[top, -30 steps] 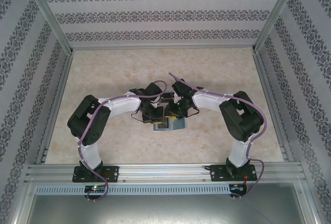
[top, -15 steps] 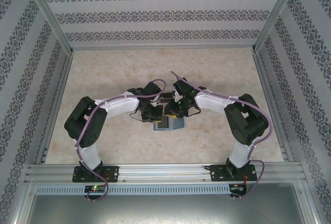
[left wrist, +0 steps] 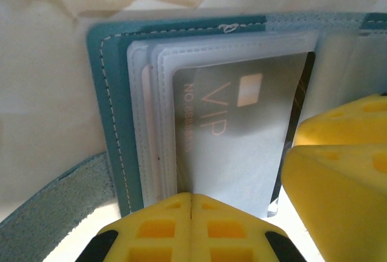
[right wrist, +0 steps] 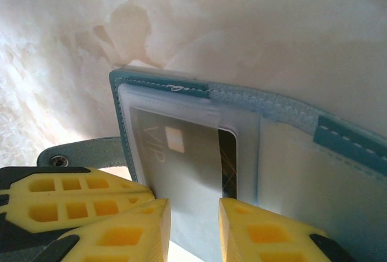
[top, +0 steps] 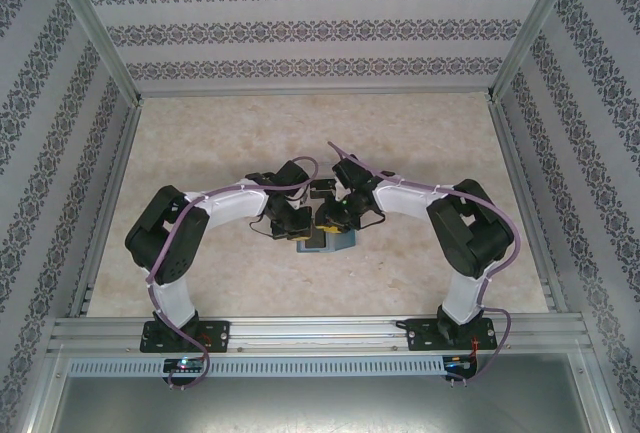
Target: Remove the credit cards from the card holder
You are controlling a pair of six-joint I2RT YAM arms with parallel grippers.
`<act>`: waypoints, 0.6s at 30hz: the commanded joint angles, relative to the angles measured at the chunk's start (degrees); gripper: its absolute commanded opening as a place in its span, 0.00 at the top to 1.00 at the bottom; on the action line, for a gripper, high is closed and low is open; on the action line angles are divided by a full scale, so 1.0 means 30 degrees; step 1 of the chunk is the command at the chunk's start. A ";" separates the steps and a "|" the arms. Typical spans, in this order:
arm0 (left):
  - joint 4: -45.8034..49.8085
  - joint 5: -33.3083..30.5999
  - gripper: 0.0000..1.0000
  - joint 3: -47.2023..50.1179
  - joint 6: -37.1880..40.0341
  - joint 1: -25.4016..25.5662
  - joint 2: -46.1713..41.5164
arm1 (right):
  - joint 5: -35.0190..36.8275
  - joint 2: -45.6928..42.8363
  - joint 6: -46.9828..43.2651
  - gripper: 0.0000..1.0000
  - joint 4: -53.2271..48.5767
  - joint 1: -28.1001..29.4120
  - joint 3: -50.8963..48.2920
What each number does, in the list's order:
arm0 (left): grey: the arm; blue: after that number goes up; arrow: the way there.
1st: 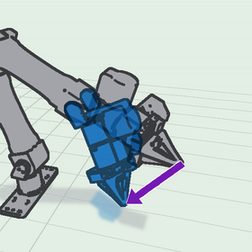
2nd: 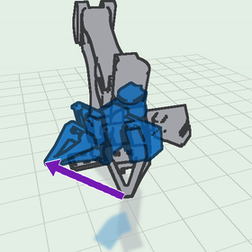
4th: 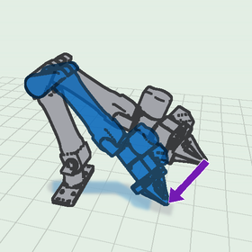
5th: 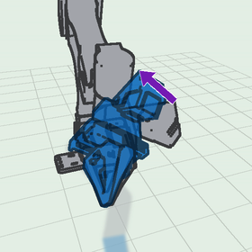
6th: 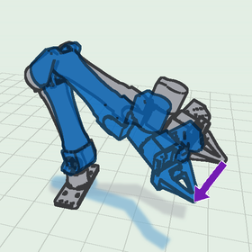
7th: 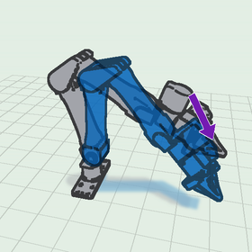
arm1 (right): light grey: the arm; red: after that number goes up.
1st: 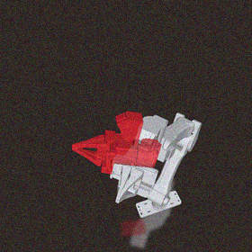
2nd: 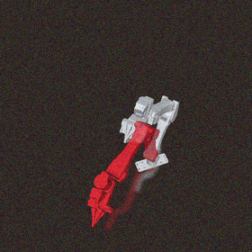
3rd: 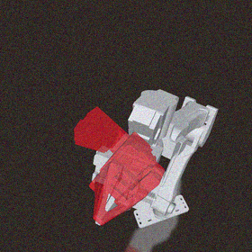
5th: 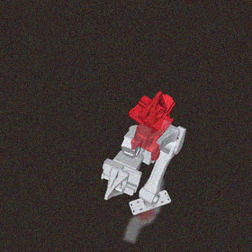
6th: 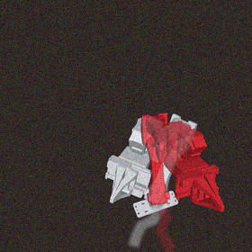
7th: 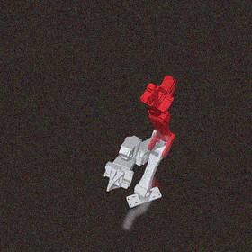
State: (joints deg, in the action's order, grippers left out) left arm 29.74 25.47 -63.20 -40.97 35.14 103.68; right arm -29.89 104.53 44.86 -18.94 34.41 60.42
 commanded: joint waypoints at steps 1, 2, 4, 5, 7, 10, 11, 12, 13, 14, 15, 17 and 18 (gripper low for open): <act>-0.0114 0.0224 1.00 0.0250 -0.0034 -0.0198 0.0329 | 0.0091 0.0430 0.0014 0.72 0.0082 0.0236 -0.0307; -0.0071 0.0239 1.00 0.0232 -0.0033 -0.0198 0.0353 | 0.0191 0.0458 -0.0035 0.72 0.0017 0.0247 -0.0310; -0.0083 0.0268 1.00 0.0206 -0.0025 -0.0190 0.0362 | 0.0367 0.0543 -0.0123 0.72 -0.0128 0.0242 -0.0304; -0.0097 0.0305 1.00 0.0185 -0.0042 -0.0198 0.0362 | 0.0465 0.0574 -0.0157 0.72 -0.0211 0.0225 -0.0282; -0.0075 0.0312 1.00 0.0151 -0.0075 -0.0198 0.0353 | 0.0689 0.0591 -0.0279 0.72 -0.0358 0.0245 -0.0256; -0.0068 0.0299 1.00 0.0136 -0.0033 -0.0198 0.0330 | 0.1352 0.0635 -0.0641 0.72 -0.0991 0.0270 -0.0055; -0.0052 0.0298 1.00 0.0094 -0.0028 -0.0198 0.0353 | 0.1601 0.0664 -0.0769 0.72 -0.1238 0.0302 0.0017; -0.0017 0.0298 1.00 0.0117 -0.0033 -0.0194 0.0348 | 0.1895 0.0636 -0.0936 0.72 -0.1556 0.0278 0.0127; -0.0012 0.0278 1.00 0.0102 -0.0034 -0.0198 0.0362 | 0.2215 0.0593 -0.1100 0.72 -0.1890 0.0326 0.0265; -0.0008 0.0296 1.00 0.0131 -0.0042 -0.0198 0.0355 | 0.2479 0.0578 -0.1231 0.72 -0.2189 0.0361 0.0357; 0.0019 0.0298 1.00 0.0129 -0.0012 -0.0198 0.0312 | 0.2794 0.0498 -0.1419 0.72 -0.2506 0.0388 0.0485; 0.0016 0.0268 1.00 0.0148 -0.0018 -0.0198 0.0328 | 0.3221 0.0355 -0.1616 0.72 -0.3035 0.0417 0.0723; 0.0012 0.0267 1.00 0.0108 -0.0001 -0.0198 0.0356 | 0.3364 0.0252 -0.1723 0.72 -0.3238 0.0423 0.0825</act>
State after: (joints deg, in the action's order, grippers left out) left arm 29.71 25.89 -63.20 -40.97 35.14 103.79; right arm -25.02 105.23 41.82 -22.87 35.42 62.06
